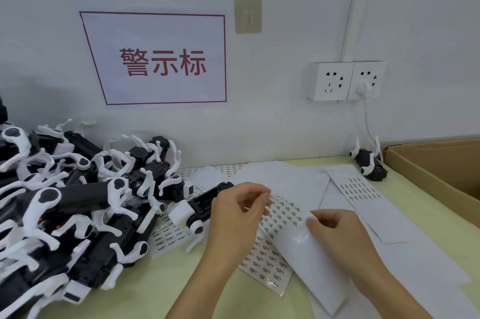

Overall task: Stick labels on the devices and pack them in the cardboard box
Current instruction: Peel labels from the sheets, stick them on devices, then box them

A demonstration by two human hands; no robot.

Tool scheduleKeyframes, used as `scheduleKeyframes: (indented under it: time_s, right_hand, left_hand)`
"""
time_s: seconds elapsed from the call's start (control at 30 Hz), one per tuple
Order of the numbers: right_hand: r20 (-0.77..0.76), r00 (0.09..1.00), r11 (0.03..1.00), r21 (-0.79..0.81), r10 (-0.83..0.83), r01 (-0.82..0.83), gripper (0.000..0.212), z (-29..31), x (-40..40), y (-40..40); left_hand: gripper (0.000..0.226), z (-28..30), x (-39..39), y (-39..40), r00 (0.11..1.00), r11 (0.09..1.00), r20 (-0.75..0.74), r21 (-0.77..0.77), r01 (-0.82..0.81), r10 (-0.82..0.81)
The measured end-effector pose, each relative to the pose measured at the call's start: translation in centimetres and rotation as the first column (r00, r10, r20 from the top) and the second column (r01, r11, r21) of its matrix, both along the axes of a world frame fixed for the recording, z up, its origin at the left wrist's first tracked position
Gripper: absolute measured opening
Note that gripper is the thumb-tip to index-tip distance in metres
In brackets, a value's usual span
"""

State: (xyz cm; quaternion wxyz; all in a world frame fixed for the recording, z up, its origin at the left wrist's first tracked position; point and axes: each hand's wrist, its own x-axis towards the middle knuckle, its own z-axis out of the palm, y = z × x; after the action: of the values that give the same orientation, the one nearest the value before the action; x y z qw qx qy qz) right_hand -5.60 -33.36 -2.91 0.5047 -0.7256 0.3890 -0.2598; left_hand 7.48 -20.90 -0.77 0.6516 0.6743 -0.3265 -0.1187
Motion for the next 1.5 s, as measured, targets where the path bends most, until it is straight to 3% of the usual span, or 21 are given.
scheduleKeyframes:
  time_s: [0.1,0.27,0.3,0.37,0.43,0.47,0.57,0.67,0.8,0.93,1.03,1.13,1.27,1.5]
  right_hand:
    - [-0.046,0.999,0.999,-0.032,-0.021,0.020,0.029,-0.1,-0.1,-0.3]
    - [0.064,0.992,0.908,-0.401,-0.108,0.125,0.024,0.2,0.0,0.8]
    - [0.097,0.992,0.927,-0.360,-0.079,0.110,0.019,0.3,0.0,0.9]
    - [0.141,0.990,0.999,-0.055,0.009,-0.001,0.027,0.7,0.3,1.3]
    - [0.192,0.978,0.933,0.330,0.078,-0.140,0.036,1.3,0.5,1.7]
    - [0.216,0.972,0.880,0.439,0.095,-0.183,0.036,1.5,0.5,1.8]
    - [0.276,0.954,0.796,0.549,0.113,-0.253,0.030,1.6,0.3,1.8]
    - [0.318,0.941,0.783,0.553,0.117,-0.284,0.024,1.9,0.1,1.7]
    - [0.327,0.941,0.836,0.490,0.084,-0.245,0.027,1.3,0.0,1.6]
    - [0.337,0.941,0.956,0.267,0.024,-0.120,0.028,1.0,0.2,1.6]
    - [0.306,0.949,0.992,0.063,0.081,-0.105,0.026,1.0,0.3,1.9]
    - [0.297,0.946,0.991,-0.075,0.132,-0.114,0.028,0.9,0.4,2.4]
    - [0.258,0.957,0.979,-0.184,0.130,-0.083,0.026,0.9,0.4,2.8]
    - [0.206,0.978,0.976,-0.215,0.012,0.033,0.022,0.4,0.6,2.9]
  left_hand:
    - [0.017,-0.1,-0.1,-0.1,0.999,0.999,-0.043,-0.011,0.031,-0.032]
    - [0.017,-0.3,-0.5,-0.3,0.999,0.999,0.019,0.004,0.037,-0.038]
    - [0.016,-0.4,-0.7,-0.3,0.998,1.000,0.064,0.013,0.023,-0.024]
    - [0.013,-0.6,-0.9,-0.4,0.984,0.999,0.176,0.028,-0.020,0.015]
    - [0.013,-0.8,-0.9,-0.4,0.954,0.998,0.297,0.032,-0.047,0.035]
    - [0.013,-1.0,-0.8,-0.4,0.936,0.998,0.349,0.035,-0.051,0.035]
    - [0.010,-1.4,-0.6,-0.4,0.901,0.997,0.434,0.058,-0.054,0.023]
    - [0.012,-1.6,-0.6,-0.5,0.880,0.996,0.476,0.070,-0.052,0.013]
    - [0.012,-1.8,-0.6,-0.4,0.882,0.992,0.471,0.120,-0.043,-0.019]
    - [0.018,-1.4,-0.9,-0.4,0.938,0.983,0.343,0.181,-0.023,-0.041]
    - [0.011,-0.9,-1.1,-0.4,0.990,0.980,0.112,0.186,0.063,-0.085]
    - [0.013,-0.5,-1.5,-0.3,0.979,0.969,-0.101,0.157,0.191,-0.176]
    - [0.015,-0.4,-1.7,-0.4,0.982,0.975,-0.101,0.140,0.171,-0.158]
    - [0.015,-0.7,-2.0,-0.6,0.988,0.983,-0.102,0.133,0.128,-0.115]
